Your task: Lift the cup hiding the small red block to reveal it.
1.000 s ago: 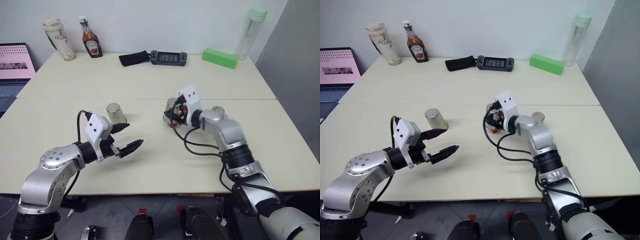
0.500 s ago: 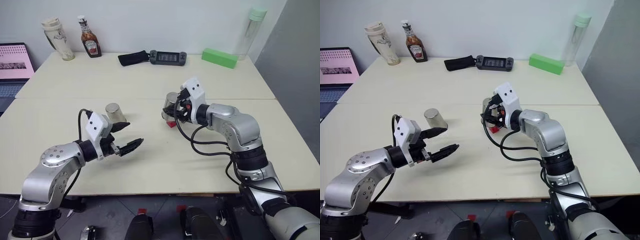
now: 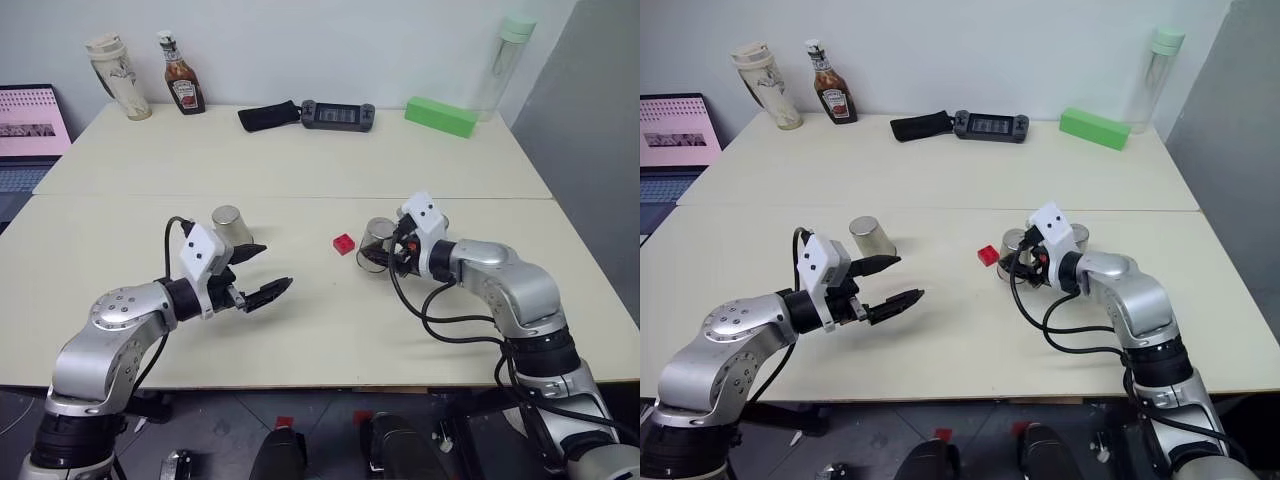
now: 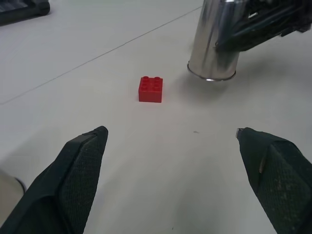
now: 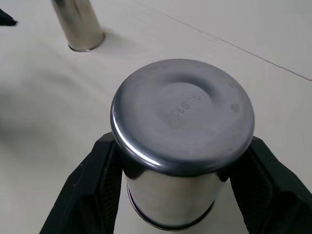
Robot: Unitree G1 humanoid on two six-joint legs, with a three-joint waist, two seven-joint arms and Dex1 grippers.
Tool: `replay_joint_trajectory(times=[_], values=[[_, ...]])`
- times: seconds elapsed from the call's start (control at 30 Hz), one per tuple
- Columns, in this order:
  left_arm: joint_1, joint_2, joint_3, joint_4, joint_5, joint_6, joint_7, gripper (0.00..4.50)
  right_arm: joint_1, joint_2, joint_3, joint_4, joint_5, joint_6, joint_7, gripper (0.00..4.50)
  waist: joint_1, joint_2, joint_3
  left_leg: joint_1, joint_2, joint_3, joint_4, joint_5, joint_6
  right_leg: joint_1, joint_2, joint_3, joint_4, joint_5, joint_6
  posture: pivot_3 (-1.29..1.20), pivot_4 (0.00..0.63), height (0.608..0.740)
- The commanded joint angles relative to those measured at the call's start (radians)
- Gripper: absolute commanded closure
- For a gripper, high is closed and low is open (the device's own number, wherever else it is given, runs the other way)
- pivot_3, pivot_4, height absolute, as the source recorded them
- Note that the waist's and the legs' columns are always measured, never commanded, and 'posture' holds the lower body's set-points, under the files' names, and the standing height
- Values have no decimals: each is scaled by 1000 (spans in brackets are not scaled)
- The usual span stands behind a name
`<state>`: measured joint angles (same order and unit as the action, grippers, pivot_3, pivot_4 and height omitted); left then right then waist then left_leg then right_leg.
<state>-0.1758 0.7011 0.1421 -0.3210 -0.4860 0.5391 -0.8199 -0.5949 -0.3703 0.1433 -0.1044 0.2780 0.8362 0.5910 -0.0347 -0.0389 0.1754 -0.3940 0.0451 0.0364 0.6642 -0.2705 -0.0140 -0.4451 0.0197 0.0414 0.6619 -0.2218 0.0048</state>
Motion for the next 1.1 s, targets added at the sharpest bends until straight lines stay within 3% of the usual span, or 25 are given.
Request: replay_joint_trajectory(times=[0.03, 0.1, 0.17, 0.33, 0.57, 0.77, 1.1], values=[[-3, 7, 11, -30, -9, -9, -4, 0, 7, 21, -10, 0, -9, -68, -16, 1783, 0, 0, 0, 0, 0, 0, 0, 0, 0, 0, 1, 0, 0, 0, 0, 0, 150, 740], [7, 9, 13, -34, -9, -10, -4, 0, 11, 32, -18, 12, -15, -80, -29, 1783, 0, 0, 0, 0, 1, 0, 0, 0, 0, 0, 1, 0, 0, 0, 0, 0, 150, 740], [11, 11, 14, -32, -6, -12, -2, 0, 11, 38, -23, 21, -16, -81, -33, 1071, 0, 0, 0, 0, 1, 0, 0, 0, 0, 0, 1, 1, 0, 0, 0, 0, 150, 740], [18, 16, 22, -34, -10, -10, -3, 0, -2, 17, -8, -2, -20, -59, -18, 25, 2, 0, 0, -1, 0, 0, 0, 0, 0, 0, 0, 0, 0, 0, 0, 0, 150, 740], [16, 16, 21, -29, -5, -17, -2, 0, -84, -68, -4, -153, 29, 50, 46, 25, 2, 1, 0, -1, 0, 0, 0, 0, 0, 0, 0, 0, 0, 0, 0, 0, 150, 740], [15, 16, 23, -28, -6, -17, -1, 0, -235, -52, -77, -190, 149, 230, 46, 25, 2, 1, 0, 0, 1, -1, 0, 0, 0, 0, 0, 0, 1, 0, 0, 0, 150, 740], [17, 20, 33, -40, -21, -10, -4, 0, -245, -87, -8, -174, 140, 243, 43, 25, 3, 1, 0, -2, 0, -1, 0, 0, 0, 0, -3, -1, 0, -1, -1, 0, 150, 740]])
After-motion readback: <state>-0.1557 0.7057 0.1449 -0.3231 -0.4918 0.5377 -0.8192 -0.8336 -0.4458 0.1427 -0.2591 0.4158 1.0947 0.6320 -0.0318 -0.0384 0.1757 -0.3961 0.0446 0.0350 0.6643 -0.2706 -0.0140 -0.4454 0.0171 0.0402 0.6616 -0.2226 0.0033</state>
